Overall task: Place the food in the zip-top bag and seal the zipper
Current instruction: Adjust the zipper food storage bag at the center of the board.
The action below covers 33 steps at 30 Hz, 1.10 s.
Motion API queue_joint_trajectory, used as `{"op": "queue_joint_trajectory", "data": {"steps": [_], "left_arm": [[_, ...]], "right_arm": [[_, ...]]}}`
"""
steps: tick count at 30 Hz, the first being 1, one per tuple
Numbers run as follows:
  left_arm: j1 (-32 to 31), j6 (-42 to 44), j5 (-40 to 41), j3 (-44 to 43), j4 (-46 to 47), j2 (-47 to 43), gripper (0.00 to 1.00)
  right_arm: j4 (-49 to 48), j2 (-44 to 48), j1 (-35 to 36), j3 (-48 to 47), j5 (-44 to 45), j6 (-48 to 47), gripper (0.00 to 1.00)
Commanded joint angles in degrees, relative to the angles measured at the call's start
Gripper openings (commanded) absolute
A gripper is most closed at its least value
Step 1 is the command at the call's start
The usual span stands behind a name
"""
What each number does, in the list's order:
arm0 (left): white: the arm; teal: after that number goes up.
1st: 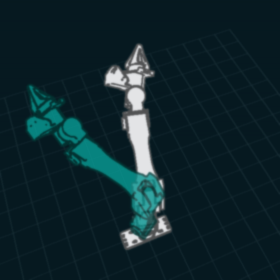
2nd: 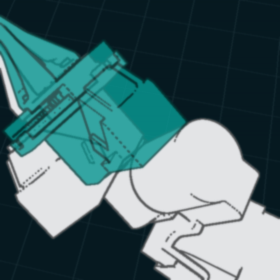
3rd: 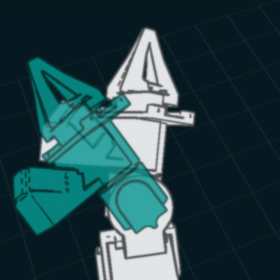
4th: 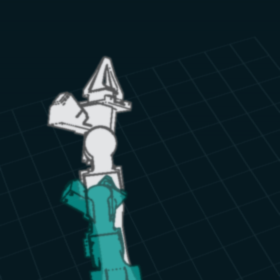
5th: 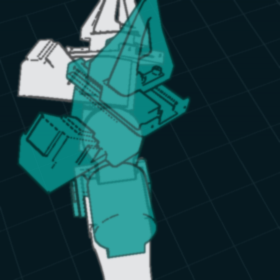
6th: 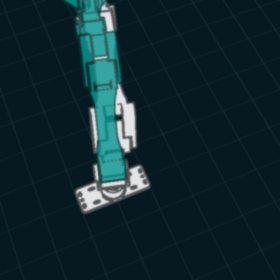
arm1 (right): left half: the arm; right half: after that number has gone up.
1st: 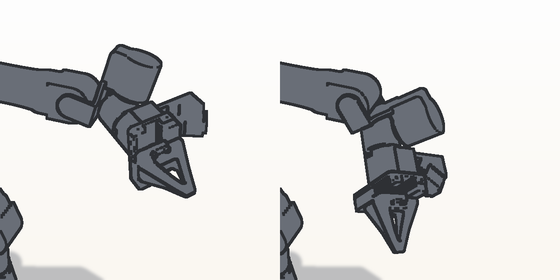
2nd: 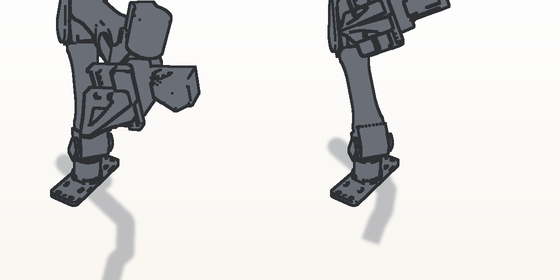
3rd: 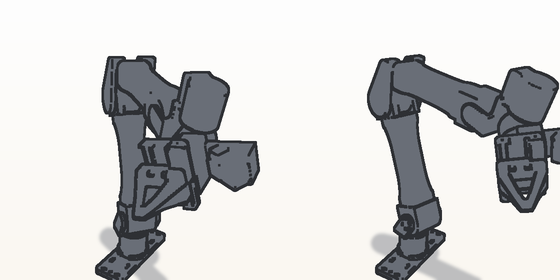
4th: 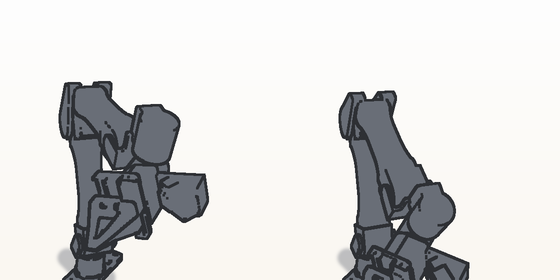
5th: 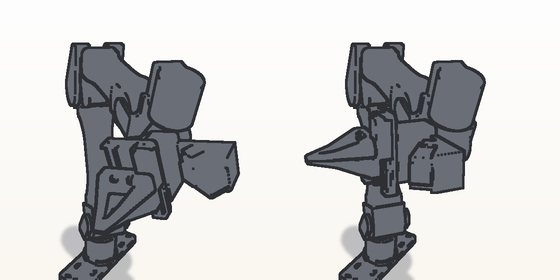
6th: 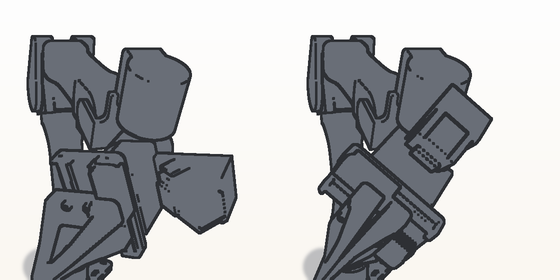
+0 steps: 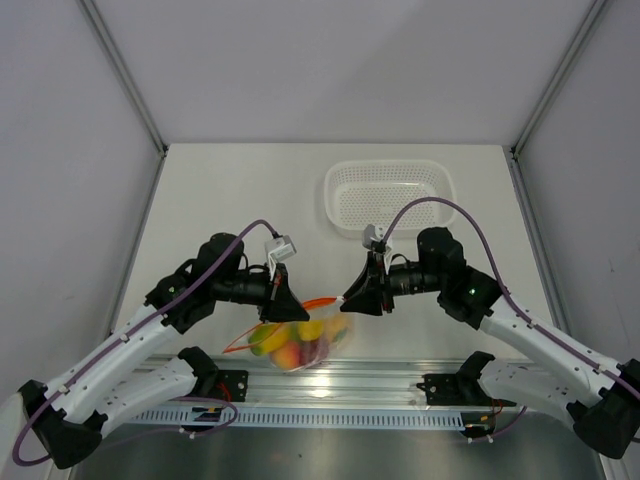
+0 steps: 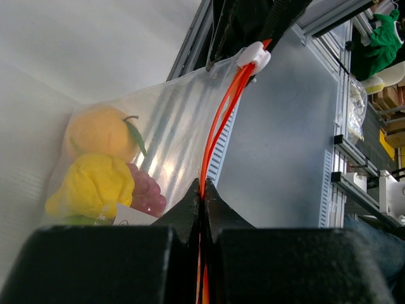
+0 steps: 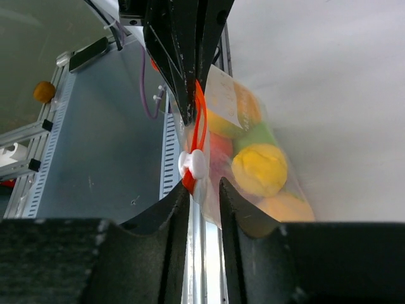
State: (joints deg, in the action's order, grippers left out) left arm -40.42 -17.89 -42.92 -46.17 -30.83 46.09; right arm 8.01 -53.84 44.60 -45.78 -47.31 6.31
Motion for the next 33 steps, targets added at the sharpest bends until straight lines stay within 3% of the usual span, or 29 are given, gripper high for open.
{"op": "queue_joint_trajectory", "data": {"steps": [1,3,7,12,13,15,16,18,20,33], "left_arm": [[0.87,1.37,-3.14,-0.15,2.00,-0.56,0.00],[0.87,1.45,-3.40,0.03,2.00,-0.56,0.01],[1.22,1.54,-3.58,0.47,2.09,-0.73,0.01],[1.23,1.72,-3.06,-0.32,2.96,-2.48,0.04],[1.23,1.63,-2.44,-0.41,3.49,-3.10,0.22],[1.31,1.54,-0.95,-1.11,5.42,-4.33,0.36],[1.31,1.28,-0.94,-0.85,6.56,-5.64,0.55],[1.23,0.05,-1.47,-0.41,11.13,-6.88,0.69],[0.53,-0.22,-1.56,-0.15,12.89,-7.15,0.78],[-12.75,5.14,23.57,-1.64,11.15,-2.24,0.86]], "right_arm": [[-4.14,-1.08,0.05,-0.28,-3.40,-0.59,0.27],[-5.28,-1.79,0.05,-0.19,-4.19,-0.16,0.22],[-7.22,-3.02,0.66,-0.10,-5.42,1.60,0.00],[-10.20,-4.07,1.19,0.60,-5.25,5.11,0.00],[-11.51,-4.08,1.28,0.95,-4.73,5.99,0.00],[-13.28,-4.34,1.37,2.01,-3.76,10.29,0.00],[-14.94,-4.86,1.45,2.27,-2.36,11.96,0.00],[-15.22,-5.30,1.37,2.36,0.36,16.25,0.00],[-14.60,-5.83,1.28,2.19,3.96,18.82,0.00],[-15.83,-4.69,-2.59,2.45,4.42,31.84,0.00]]}}
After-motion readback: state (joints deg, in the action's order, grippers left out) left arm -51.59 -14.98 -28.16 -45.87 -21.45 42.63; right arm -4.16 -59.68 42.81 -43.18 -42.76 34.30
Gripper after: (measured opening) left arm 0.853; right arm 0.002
